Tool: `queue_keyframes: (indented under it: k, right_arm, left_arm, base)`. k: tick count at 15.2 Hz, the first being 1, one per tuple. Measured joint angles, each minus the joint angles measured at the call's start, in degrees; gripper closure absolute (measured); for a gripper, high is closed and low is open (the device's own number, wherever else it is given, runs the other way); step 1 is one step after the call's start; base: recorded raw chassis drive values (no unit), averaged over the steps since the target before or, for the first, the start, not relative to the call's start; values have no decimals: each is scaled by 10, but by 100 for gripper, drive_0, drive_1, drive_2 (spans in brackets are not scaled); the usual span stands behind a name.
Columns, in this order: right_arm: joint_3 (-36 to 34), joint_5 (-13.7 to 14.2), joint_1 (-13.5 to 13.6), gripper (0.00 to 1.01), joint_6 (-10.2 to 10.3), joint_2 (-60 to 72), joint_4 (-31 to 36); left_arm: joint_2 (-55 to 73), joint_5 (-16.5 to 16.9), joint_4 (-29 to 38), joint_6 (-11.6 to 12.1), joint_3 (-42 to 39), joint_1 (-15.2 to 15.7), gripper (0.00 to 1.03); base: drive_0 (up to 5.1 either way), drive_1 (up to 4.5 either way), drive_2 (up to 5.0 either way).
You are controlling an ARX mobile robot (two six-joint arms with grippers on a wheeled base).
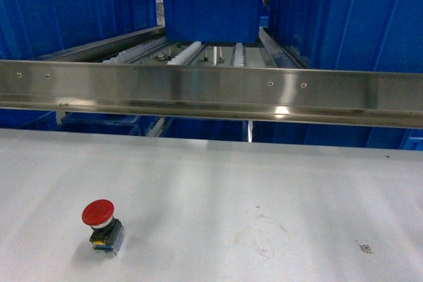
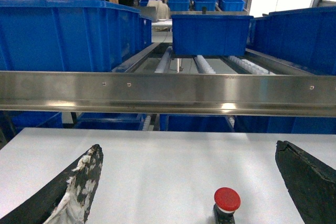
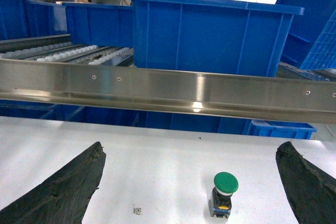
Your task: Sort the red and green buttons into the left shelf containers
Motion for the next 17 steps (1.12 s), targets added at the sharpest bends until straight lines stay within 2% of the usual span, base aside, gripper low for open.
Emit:
queue_keyframes:
  k: [15,16,17]
  right_arm:
    - [0,0,0,3,0,0,0]
    - [0,0,-1,3,0,4,11]
    - [-1,-12,-6,3,-4,29,64]
  left_arm:
    - [0,0,0,0,0,0,5]
    - [0,1,-1,0,0,3,5]
    - [5,18,-4,-4,0,17,5]
  base:
    - [0,0,0]
    - [0,0,0]
    - [0,0,0]
